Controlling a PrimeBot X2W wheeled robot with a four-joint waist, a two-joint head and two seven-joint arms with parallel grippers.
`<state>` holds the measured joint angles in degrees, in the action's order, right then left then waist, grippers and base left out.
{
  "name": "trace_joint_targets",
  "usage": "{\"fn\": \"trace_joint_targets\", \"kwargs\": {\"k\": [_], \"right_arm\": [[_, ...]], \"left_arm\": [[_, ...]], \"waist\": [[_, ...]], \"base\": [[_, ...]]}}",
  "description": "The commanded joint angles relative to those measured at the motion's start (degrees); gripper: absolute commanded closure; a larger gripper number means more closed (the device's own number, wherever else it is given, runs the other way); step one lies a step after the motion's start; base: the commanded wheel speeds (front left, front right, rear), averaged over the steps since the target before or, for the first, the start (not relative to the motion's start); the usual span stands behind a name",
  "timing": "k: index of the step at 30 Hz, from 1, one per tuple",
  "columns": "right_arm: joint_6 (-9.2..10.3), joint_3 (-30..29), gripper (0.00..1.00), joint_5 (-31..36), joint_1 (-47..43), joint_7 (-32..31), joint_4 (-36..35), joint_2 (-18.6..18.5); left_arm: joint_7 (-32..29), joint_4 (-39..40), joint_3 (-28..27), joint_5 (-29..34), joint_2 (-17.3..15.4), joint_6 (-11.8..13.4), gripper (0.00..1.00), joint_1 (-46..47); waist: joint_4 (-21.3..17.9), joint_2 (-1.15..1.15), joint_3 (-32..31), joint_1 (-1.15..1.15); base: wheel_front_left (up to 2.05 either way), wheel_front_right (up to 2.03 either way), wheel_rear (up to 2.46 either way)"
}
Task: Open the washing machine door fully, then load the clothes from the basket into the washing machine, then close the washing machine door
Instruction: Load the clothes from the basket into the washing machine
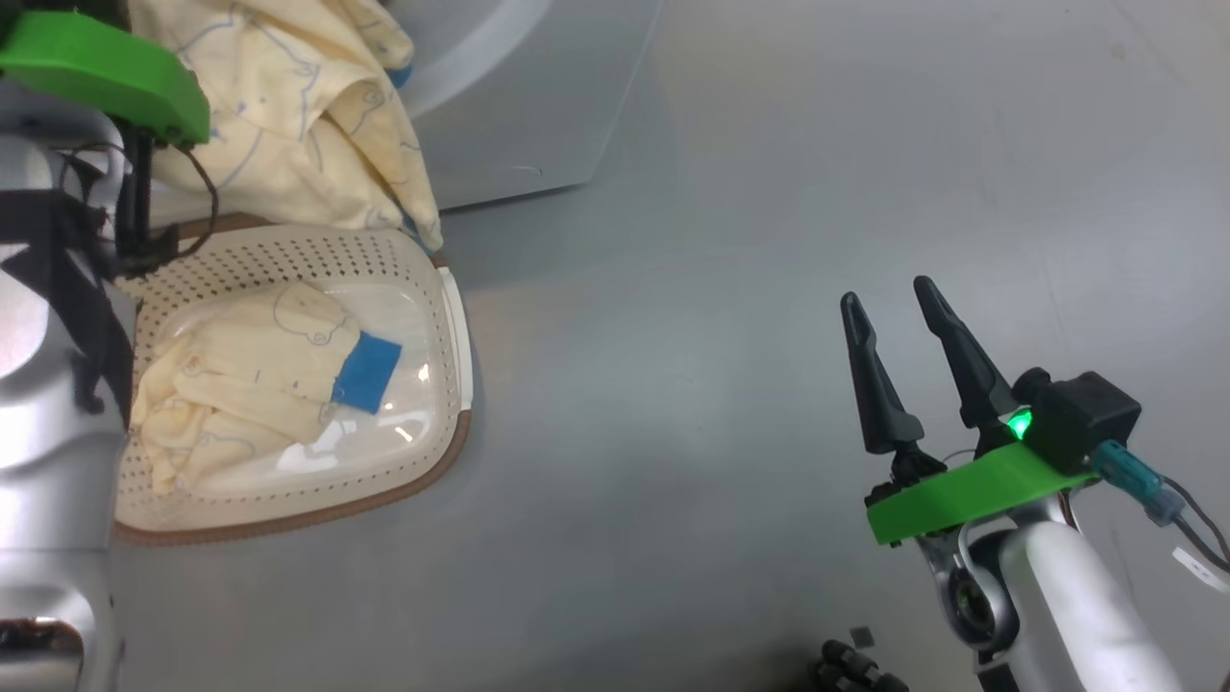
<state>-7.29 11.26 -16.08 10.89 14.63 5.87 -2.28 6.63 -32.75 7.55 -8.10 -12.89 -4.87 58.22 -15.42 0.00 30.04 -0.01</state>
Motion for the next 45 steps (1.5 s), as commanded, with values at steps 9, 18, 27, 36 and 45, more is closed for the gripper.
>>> {"fn": "trace_joint_targets", "kwargs": {"k": [9,18,27,36,45], "right_arm": [[-0.2,2.6,0.0,0.5,0.7,0.4,-1.7,-0.6],[-0.2,3.6,0.0,0.7,0.6,0.4,-1.8,-0.6],[-0.2,4.6,0.0,0.6,0.9,0.4,-1.7,-0.6],[-0.2,5.6,0.0,-0.1,1.7,0.4,-2.1,-0.6],[-0.2,6.2,0.0,-0.9,1.6,0.4,-1.5,-0.6]], "left_arm": [[1.7,-9.2,-0.5,2.1,-3.3,2.0,1.0,11.9],[2.1,-16.6,0.1,3.0,-4.4,3.8,1.0,21.6],[3.9,-21.5,1.7,4.2,-4.4,5.1,1.0,28.6],[7.5,-22.4,2.7,4.9,-4.8,7.0,1.0,31.8],[3.8,-28.4,4.1,4.9,-4.2,6.7,1.0,32.8]], "waist": [[-1.5,0.0,4.1,0.01],[-1.4,0.0,6.8,0.01],[-1.4,0.0,8.2,0.01],[-2.7,0.0,10.3,0.01],[-3.5,0.0,10.2,0.01]], "base": [[0.0,0.0,0.0],[0.0,0.0,0.0],[0.0,0.0,0.0],[0.0,0.0,0.0],[0.0,0.0,0.0]]}}
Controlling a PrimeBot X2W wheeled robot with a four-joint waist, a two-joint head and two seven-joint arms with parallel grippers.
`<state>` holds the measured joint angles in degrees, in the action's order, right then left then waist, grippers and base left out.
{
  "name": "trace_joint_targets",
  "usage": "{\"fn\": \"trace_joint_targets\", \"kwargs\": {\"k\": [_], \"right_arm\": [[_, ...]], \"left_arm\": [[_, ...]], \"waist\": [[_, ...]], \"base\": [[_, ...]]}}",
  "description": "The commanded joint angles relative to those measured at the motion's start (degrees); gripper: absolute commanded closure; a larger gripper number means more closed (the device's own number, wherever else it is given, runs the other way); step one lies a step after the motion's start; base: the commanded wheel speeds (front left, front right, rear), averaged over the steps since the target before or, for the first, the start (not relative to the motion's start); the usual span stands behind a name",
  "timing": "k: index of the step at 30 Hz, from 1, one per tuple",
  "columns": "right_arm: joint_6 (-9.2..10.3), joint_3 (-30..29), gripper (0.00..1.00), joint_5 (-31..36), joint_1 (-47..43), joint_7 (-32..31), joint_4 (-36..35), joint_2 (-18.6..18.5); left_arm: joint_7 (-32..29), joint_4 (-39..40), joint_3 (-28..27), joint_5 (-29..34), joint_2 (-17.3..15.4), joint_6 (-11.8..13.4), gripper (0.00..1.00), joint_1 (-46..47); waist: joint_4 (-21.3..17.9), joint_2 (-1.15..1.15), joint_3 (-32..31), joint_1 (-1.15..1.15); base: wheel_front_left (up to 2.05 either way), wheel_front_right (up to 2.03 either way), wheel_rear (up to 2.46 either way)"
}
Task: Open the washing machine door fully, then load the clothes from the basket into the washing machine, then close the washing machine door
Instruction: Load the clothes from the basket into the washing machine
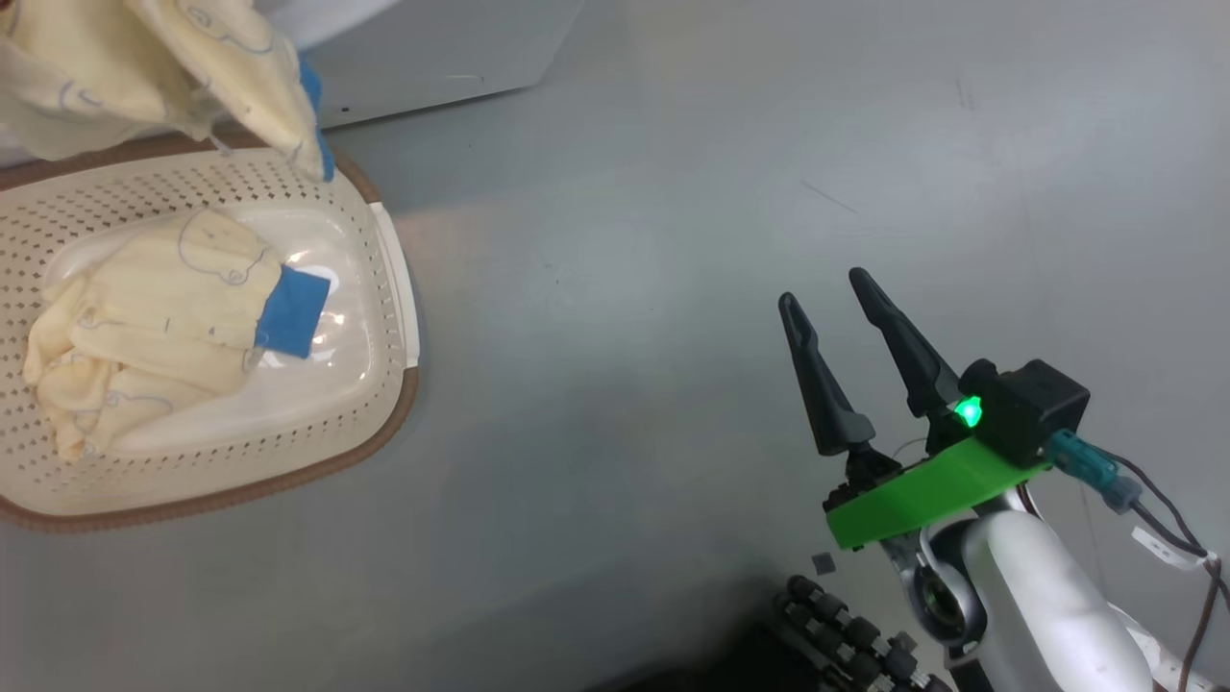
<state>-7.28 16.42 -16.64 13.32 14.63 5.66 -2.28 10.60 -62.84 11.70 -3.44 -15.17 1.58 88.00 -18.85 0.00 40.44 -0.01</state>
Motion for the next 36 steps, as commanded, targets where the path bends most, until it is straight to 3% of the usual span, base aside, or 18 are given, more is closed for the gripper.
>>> {"fn": "trace_joint_targets", "kwargs": {"k": [1,5,6,7,8,17,31,36], "right_arm": [[-0.21,1.1,0.0,-0.4,-0.9,0.4,-1.2,-0.6],[-0.21,1.0,0.0,-0.6,-0.8,0.4,-1.3,-0.6],[-0.21,1.0,0.0,-0.7,-0.8,0.4,-1.3,-0.6],[-0.21,0.9,0.0,-0.7,-0.7,0.4,-1.2,-0.6],[-0.21,0.9,0.0,-0.7,-0.7,0.4,-1.2,-0.6],[-0.21,0.7,0.0,-0.8,-0.4,0.4,-1.1,-0.6],[-0.21,-1.0,0.0,0.1,0.4,0.4,-0.6,-0.6],[-0.21,-2.2,0.0,0.6,0.8,0.4,-0.4,-0.6]], "left_arm": [[-1.1,0.8,0.1,0.1,-1.8,0.1,1.0,3.1],[-4.2,-1.7,0.5,-0.3,-1.1,-0.4,1.0,3.9],[-4.8,-2.2,0.7,-0.4,-1.0,-0.2,0.93,4.1],[-7.1,-3.6,0.8,-0.6,-0.6,-0.2,0.09,4.2],[-7.6,-4.0,0.9,-0.7,-0.5,-0.1,0.0,4.3],[-12.0,-7.0,1.2,-1.7,-0.2,0.7,0.0,5.2],[-9.8,-8.3,0.3,-5.1,3.8,2.0,0.0,1.3],[-7.2,-8.2,0.0,-6.5,5.8,1.3,0.0,-1.5]], "waist": [[-0.1,0.0,-0.4,0.01],[-0.1,0.0,-0.9,0.01],[-0.1,0.0,-1.0,0.01],[0.0,0.0,-1.3,0.01],[0.1,0.0,-1.3,0.01],[0.4,0.0,-2.2,0.01],[3.4,0.0,-6.0,0.01],[5.0,0.0,-8.0,0.01]], "base": [[0.0,0.0,0.0],[0.0,0.0,0.0],[0.0,0.0,0.0],[0.0,0.0,0.0],[0.0,0.0,0.0],[0.0,0.0,0.0],[0.0,0.0,0.0],[0.0,0.0,0.0]]}}
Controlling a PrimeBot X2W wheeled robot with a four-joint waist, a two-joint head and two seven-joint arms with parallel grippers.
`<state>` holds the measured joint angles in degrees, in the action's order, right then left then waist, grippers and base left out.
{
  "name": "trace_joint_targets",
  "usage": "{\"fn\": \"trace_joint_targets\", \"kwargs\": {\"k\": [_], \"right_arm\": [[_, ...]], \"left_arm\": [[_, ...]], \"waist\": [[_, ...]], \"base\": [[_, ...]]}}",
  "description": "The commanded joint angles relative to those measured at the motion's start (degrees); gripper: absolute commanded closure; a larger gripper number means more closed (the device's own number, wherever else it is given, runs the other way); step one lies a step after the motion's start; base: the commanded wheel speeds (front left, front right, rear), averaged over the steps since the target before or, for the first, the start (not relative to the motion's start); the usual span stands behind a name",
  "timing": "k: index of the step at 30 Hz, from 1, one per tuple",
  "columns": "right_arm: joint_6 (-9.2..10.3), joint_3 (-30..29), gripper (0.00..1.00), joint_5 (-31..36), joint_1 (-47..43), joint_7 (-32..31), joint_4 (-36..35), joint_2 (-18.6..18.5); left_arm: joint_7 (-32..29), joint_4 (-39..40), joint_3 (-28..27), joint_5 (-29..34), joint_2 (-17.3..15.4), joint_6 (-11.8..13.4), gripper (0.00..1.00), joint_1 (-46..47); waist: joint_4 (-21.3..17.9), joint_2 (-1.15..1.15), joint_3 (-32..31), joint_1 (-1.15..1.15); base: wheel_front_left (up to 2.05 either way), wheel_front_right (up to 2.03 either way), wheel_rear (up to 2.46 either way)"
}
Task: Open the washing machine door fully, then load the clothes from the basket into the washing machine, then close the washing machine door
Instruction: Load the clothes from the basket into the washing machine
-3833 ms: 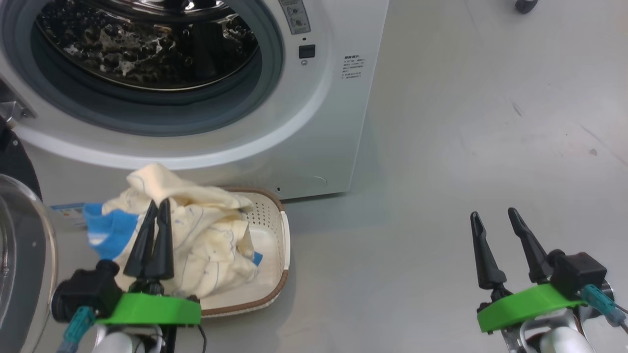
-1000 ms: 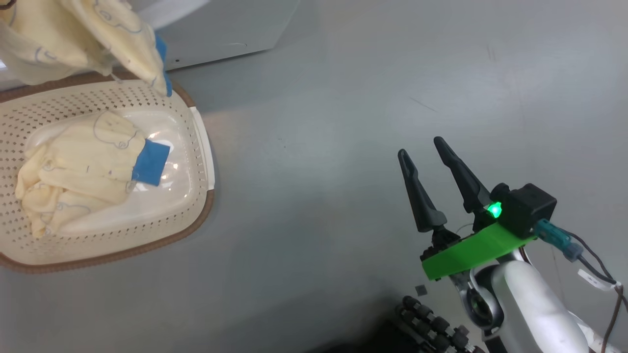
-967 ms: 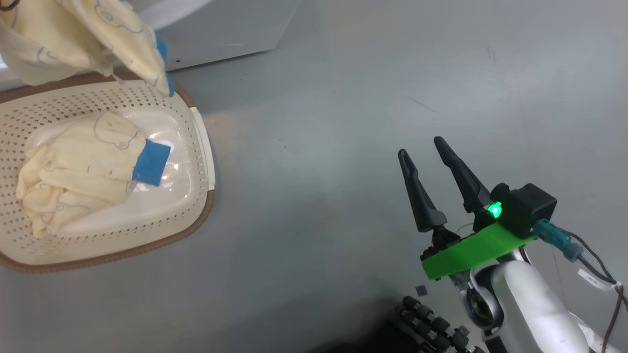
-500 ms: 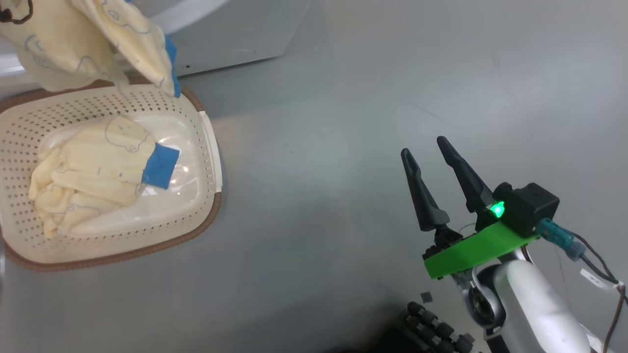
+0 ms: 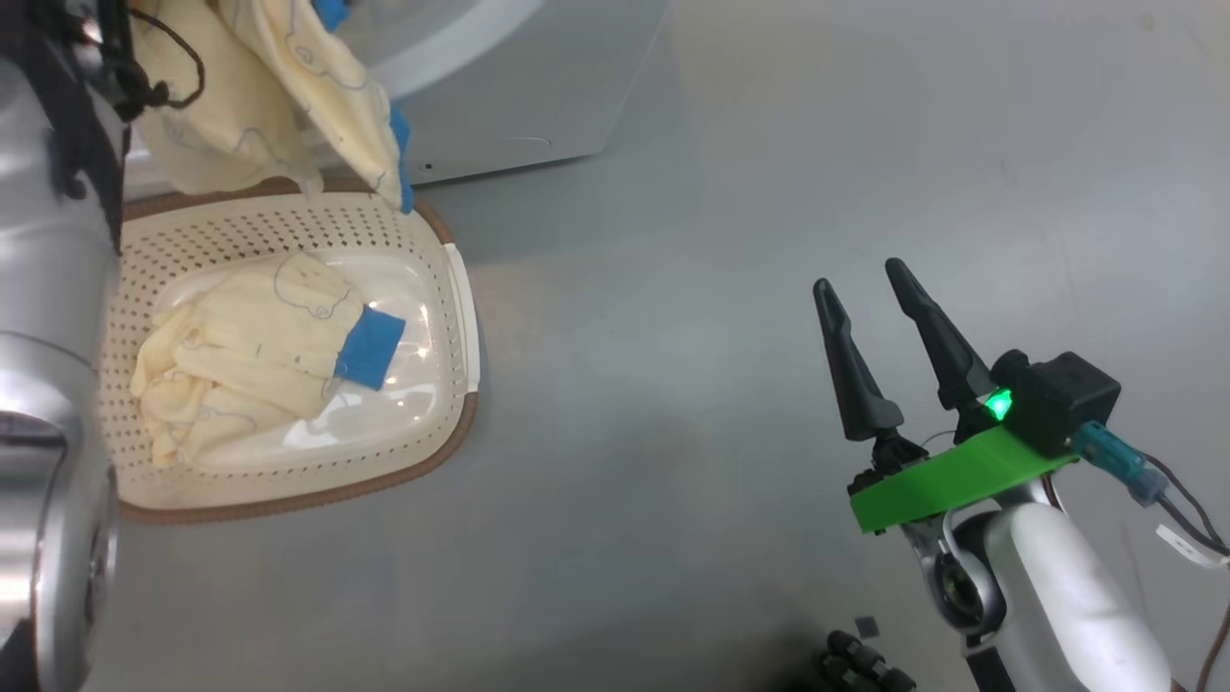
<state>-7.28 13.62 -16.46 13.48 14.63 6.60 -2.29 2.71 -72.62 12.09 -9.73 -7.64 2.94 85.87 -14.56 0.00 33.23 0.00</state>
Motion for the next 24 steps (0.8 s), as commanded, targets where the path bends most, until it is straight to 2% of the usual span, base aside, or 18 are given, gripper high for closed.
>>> {"fn": "trace_joint_targets", "kwargs": {"k": [1,15,20,24], "right_arm": [[-0.21,0.3,0.0,0.5,0.6,0.4,-1.4,-0.6],[-0.21,-2.6,0.0,2.5,-0.4,0.4,-1.1,-0.6],[-0.21,-3.7,0.0,3.7,-1.1,0.4,-1.4,-0.6],[-0.21,-4.4,0.0,4.5,-1.5,0.4,-1.6,-0.6]], "left_arm": [[1.5,1.7,-0.5,-0.6,-1.4,-0.3,0.0,-0.1],[10.2,2.8,-2.0,-4.7,0.3,-3.9,0.0,-12.8],[11.9,6.9,-3.5,-7.0,0.7,-5.8,0.0,-19.6],[12.2,13.5,-4.2,-7.7,0.4,-6.7,0.0,-26.3]], "waist": [[1.1,0.0,-1.4,0.0],[4.8,0.0,-7.1,0.0],[6.1,0.0,-8.1,0.0],[6.8,0.0,-8.8,0.0]], "base": [[0.0,0.0,0.0],[0.0,0.0,0.0],[0.0,0.0,0.0],[0.0,0.0,0.0]]}}
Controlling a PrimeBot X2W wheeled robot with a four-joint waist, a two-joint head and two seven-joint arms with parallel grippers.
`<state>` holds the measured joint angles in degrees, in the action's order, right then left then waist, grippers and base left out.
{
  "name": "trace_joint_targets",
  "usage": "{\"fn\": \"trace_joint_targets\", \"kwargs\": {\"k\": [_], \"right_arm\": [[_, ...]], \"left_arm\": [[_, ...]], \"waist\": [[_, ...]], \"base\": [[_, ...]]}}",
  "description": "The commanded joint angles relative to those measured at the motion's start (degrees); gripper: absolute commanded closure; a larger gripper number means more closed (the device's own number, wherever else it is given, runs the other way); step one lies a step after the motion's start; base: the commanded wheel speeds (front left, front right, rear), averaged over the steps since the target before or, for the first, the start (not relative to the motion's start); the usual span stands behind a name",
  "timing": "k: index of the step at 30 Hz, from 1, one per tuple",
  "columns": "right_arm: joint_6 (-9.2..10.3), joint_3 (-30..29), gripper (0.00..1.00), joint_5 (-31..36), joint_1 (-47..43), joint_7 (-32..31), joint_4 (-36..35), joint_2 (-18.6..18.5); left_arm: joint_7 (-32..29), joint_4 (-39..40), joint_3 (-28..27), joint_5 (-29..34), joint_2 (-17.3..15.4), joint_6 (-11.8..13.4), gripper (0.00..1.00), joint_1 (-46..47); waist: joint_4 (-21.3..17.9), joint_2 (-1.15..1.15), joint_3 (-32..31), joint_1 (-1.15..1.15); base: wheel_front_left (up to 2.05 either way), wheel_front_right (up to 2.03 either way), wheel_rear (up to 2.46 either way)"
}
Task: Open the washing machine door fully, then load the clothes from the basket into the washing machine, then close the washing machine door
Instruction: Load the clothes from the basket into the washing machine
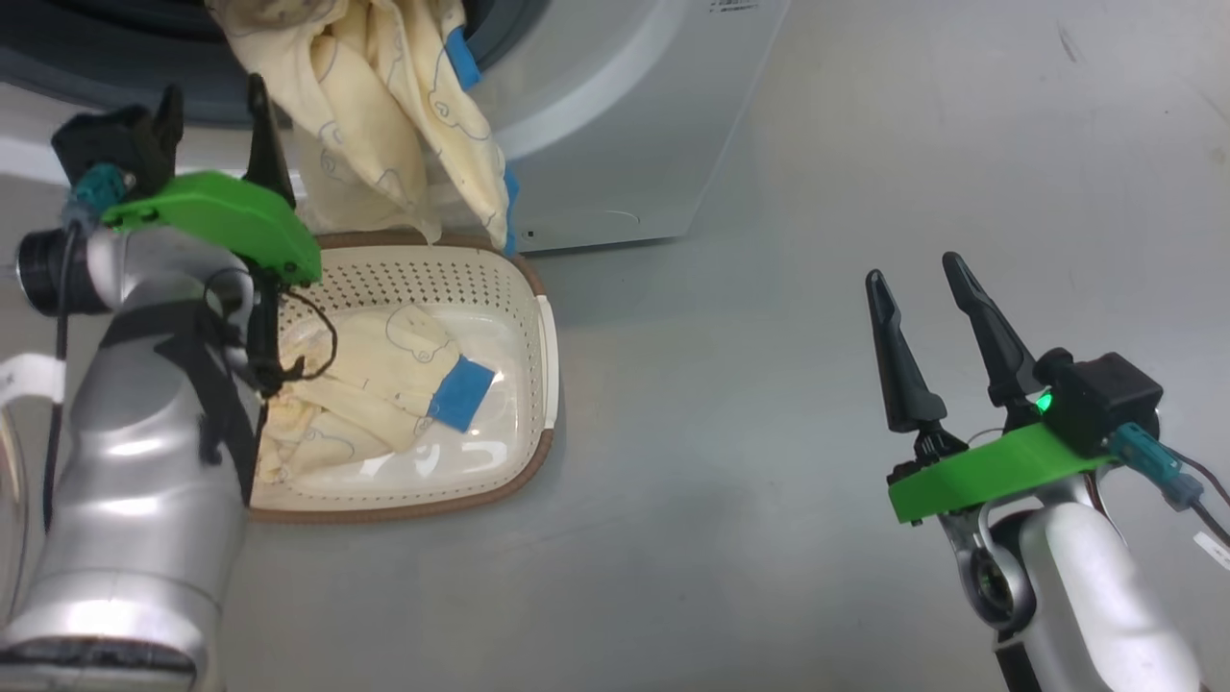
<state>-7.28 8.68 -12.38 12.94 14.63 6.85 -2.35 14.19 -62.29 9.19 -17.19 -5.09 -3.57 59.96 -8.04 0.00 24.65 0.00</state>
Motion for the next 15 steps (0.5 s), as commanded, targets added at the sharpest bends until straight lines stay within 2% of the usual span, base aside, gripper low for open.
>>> {"fn": "trace_joint_targets", "kwargs": {"k": [1,12,15], "right_arm": [[-0.21,0.4,0.0,0.6,-1.0,0.4,-1.9,-0.5],[-0.21,-1.1,0.0,1.5,-2.5,0.4,-2.4,-0.5],[-0.21,-0.7,0.0,1.8,-2.5,0.4,-2.4,-0.5]], "left_arm": [[0.8,5.8,-1.4,-0.2,-2.3,-0.3,0.0,-2.5],[0.8,38.2,-4.1,1.6,-2.0,-0.9,0.0,-29.1],[0.8,44.7,-5.2,2.4,-1.6,-1.3,0.0,-35.6]], "waist": [[0.4,0.0,-0.4,0.0],[2.3,0.0,-1.8,0.0],[2.3,0.0,-2.1,0.0]], "base": [[0.0,0.0,0.0],[0.0,0.0,0.0],[0.0,0.0,0.0]]}}
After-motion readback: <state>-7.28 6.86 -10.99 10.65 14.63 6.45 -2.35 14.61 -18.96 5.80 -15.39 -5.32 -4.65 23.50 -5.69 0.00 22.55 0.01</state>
